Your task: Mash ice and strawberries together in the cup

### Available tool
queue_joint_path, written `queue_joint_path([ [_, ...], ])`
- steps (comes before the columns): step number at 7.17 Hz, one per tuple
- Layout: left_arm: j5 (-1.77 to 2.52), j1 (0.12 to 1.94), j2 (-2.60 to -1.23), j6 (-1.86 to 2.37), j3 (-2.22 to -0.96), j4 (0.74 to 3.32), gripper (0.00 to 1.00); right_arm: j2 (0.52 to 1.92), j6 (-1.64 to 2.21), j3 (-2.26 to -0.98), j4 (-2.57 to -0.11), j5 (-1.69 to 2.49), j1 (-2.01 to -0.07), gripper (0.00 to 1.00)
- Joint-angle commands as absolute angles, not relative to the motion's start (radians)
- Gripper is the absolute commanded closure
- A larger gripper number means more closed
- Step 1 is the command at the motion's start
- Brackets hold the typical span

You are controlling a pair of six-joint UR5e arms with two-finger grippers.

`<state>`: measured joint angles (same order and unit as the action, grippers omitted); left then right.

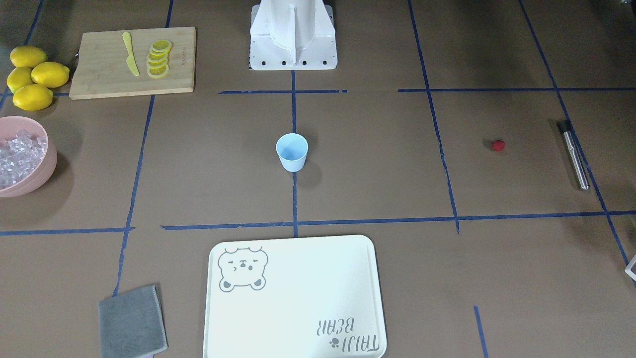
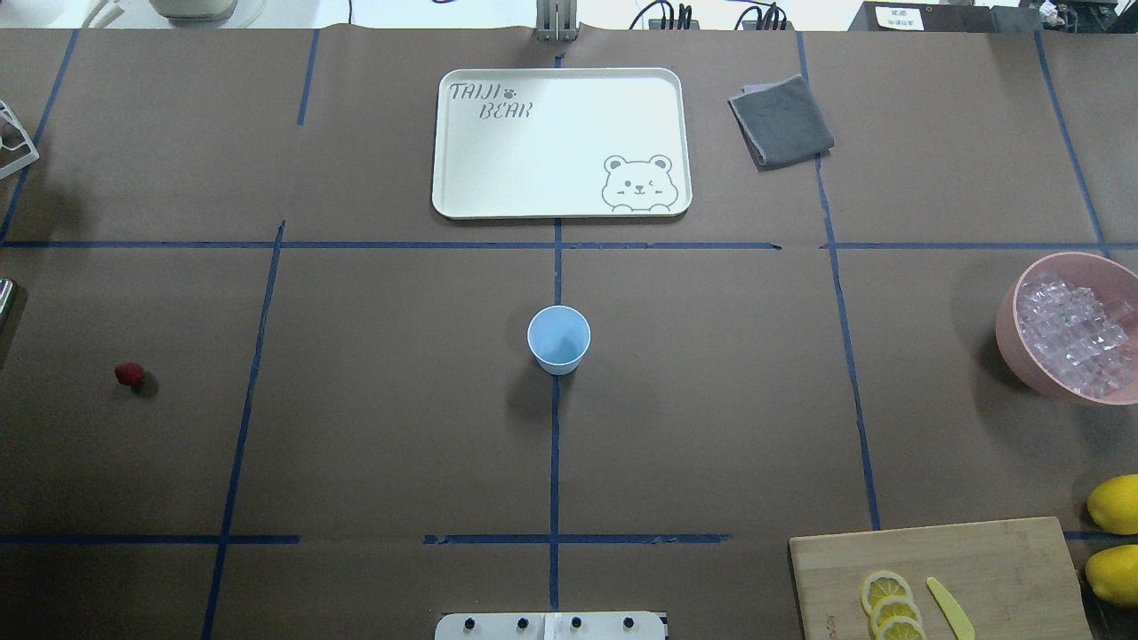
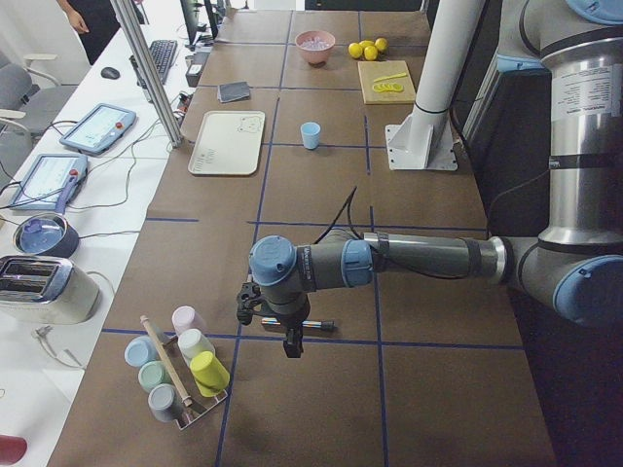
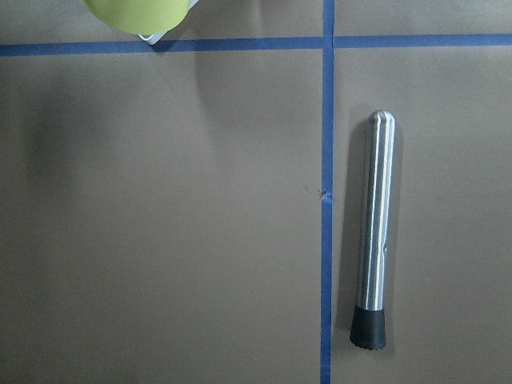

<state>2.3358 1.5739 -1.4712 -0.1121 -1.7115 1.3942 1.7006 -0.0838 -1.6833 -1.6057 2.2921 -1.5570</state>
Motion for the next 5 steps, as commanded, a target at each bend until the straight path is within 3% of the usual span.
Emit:
queue_joint_path([
  [1,2.333,1.574,-1.456,-0.171,-1.718,1.425,0.0,1.701,-0.084,-1.689,-1.605,2.293,-1.557,0.0],
  [5,2.33,1.575,-1.447,-0.176,-1.723,1.431,0.0,1.703,-0.089,-1.698,-1.605,2.296,-1.557,0.0],
])
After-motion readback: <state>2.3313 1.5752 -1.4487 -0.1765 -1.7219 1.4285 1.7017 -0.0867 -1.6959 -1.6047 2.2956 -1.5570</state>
